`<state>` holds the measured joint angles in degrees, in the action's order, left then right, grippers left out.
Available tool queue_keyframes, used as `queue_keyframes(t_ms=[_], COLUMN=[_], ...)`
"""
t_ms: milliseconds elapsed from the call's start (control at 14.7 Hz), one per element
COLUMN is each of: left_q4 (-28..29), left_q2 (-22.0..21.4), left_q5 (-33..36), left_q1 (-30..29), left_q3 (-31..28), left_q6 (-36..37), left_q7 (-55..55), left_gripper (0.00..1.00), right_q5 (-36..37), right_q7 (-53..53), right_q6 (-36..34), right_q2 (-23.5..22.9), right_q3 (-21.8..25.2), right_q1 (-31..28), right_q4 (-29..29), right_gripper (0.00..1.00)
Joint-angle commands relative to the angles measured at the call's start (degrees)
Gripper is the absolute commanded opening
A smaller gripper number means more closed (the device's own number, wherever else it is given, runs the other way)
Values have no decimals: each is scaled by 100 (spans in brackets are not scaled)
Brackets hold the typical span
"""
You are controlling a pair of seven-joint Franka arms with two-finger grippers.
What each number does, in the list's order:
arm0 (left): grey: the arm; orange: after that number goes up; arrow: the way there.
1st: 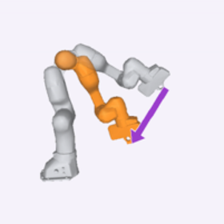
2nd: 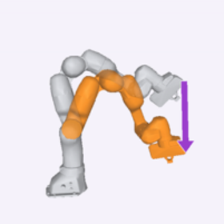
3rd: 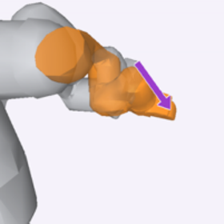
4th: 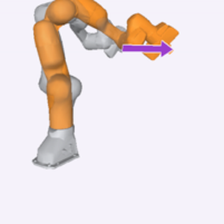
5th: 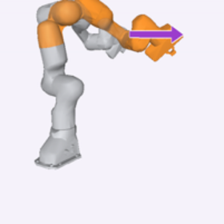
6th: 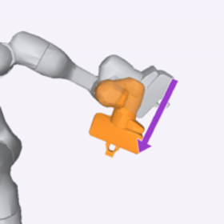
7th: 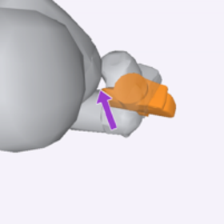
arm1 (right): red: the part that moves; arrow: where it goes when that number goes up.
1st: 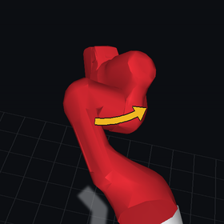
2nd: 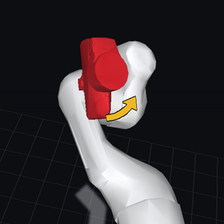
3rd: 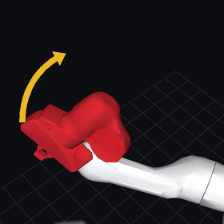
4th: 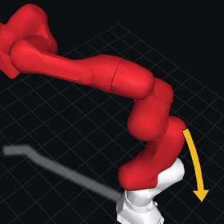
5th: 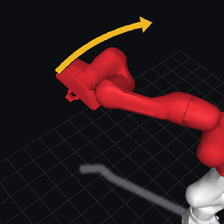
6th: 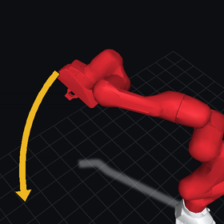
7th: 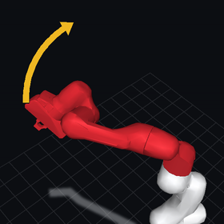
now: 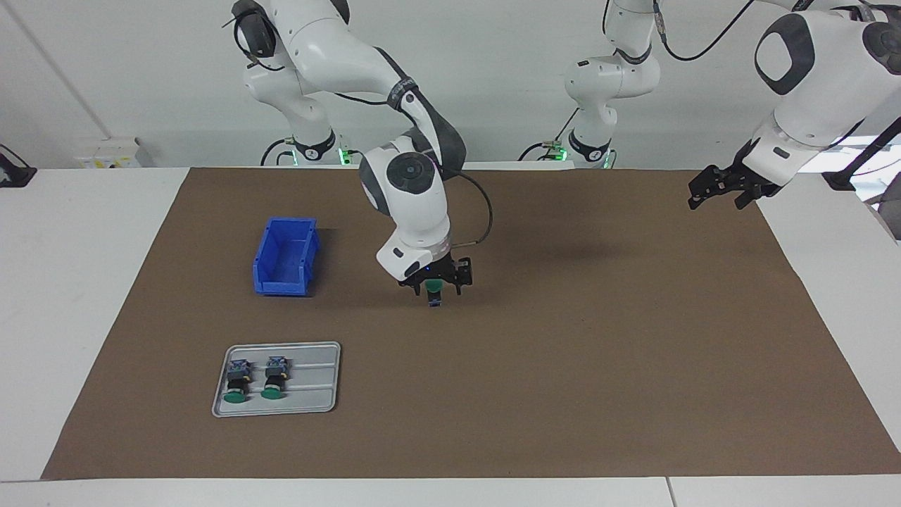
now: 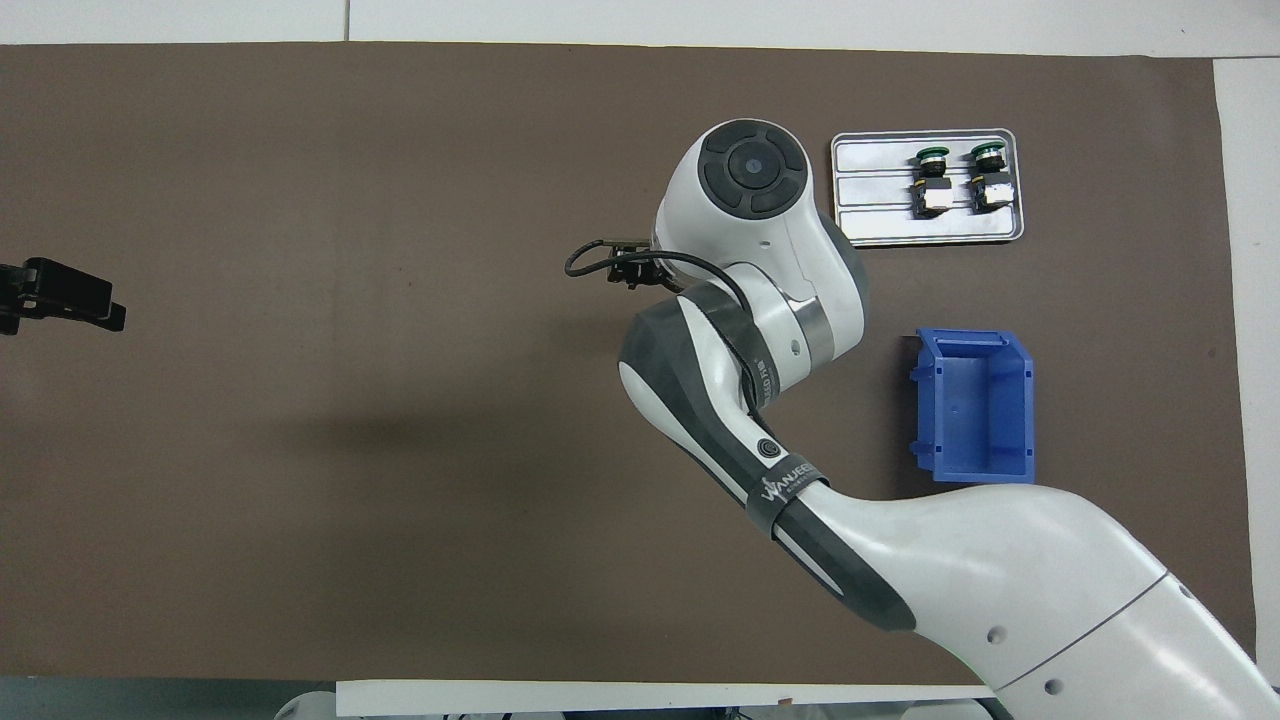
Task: Place and press button with both arms
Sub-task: 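Lift and hold the green button with the right gripper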
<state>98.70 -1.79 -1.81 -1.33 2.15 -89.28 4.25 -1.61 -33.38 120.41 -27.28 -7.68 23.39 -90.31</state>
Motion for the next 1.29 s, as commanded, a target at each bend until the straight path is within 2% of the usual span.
queue_keyframes(t_ms=[0, 679, 1018, 1221], left_q4=[149, 149, 167, 132], left_q2=[-120, -129, -138, -138], left_q5=[76, 32, 40, 40], left_q1=[-122, -60, -60, -86], left_q3=[119, 347, 348, 348], left_q6=[8, 43, 34, -1], left_q7=[85, 50, 58, 67], left_gripper=[100, 100, 100, 100], right_q5=[212, 257, 257, 257], right_q7=[-80, -283, -265, -265], right_q6=[159, 54, -332, -597], right_q2=[-137, -75, -58, -58], right_q3=[13, -14, -5, -14], right_q1=[-1, 104, 96, 60], right_q4=[-83, -496, -418, -321], right_gripper=[89, 87, 70, 68])
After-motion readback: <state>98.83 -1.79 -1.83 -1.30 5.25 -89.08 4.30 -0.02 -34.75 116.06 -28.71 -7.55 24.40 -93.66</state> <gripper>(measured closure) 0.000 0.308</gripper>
